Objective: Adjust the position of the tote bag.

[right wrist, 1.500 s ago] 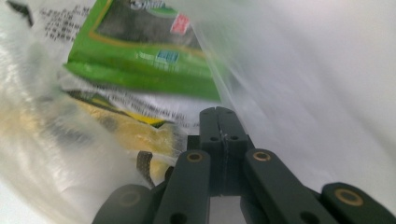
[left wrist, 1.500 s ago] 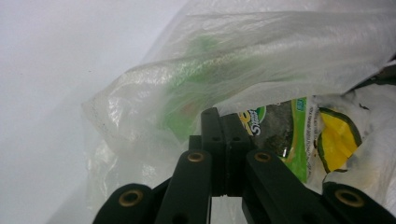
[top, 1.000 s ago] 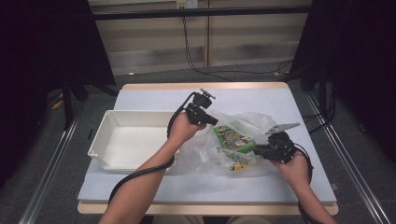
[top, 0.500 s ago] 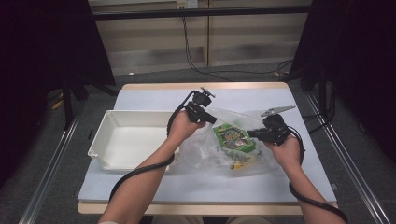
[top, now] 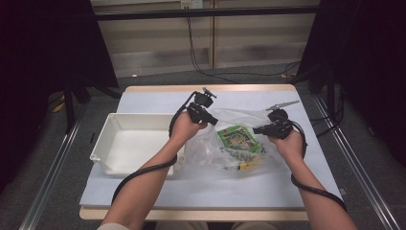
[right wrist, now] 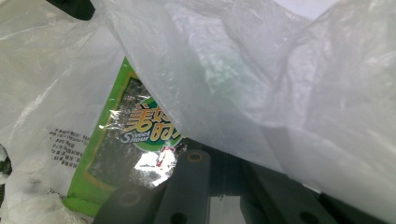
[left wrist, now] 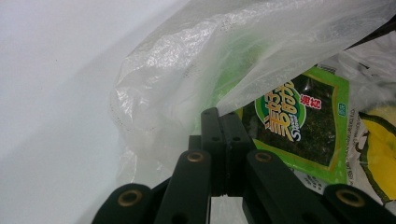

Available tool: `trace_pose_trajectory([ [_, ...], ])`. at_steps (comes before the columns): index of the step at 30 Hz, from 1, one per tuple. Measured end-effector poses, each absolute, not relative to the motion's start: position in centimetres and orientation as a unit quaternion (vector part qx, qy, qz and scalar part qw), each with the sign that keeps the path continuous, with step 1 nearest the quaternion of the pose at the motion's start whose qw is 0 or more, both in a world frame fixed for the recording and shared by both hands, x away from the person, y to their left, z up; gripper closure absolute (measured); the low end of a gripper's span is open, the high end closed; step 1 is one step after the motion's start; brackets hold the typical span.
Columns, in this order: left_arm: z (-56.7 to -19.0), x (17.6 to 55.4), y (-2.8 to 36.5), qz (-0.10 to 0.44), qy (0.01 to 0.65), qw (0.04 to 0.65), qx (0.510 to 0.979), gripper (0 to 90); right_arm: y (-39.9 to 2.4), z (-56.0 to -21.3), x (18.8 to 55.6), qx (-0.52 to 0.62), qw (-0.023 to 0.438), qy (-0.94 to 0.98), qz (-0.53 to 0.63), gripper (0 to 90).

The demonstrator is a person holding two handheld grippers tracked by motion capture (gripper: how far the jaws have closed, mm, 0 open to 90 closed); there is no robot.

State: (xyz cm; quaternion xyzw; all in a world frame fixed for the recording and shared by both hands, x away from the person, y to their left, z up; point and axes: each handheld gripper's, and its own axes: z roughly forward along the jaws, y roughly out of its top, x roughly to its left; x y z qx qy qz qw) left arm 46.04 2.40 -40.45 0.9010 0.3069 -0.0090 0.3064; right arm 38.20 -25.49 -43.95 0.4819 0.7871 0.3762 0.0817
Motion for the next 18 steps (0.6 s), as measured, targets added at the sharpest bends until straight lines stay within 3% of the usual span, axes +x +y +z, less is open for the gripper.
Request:
trace_pose_trajectory([
  [8,-40.9,46.4,2.5,-0.005,0.314,0.309,0.898,90.0,-25.8,-44.5,39.1,0.491,0.075,0.783,0.373,90.0],
  [15,-41.1,46.5,2.3,0.006,0.323,0.299,0.898,82.6,-25.6,-44.9,39.9,0.497,0.077,0.784,0.364,90.0],
  [18,-41.1,46.6,2.3,0.009,0.326,0.297,0.898,87.5,-25.6,-45.1,40.3,0.500,0.074,0.781,0.367,90.0],
])
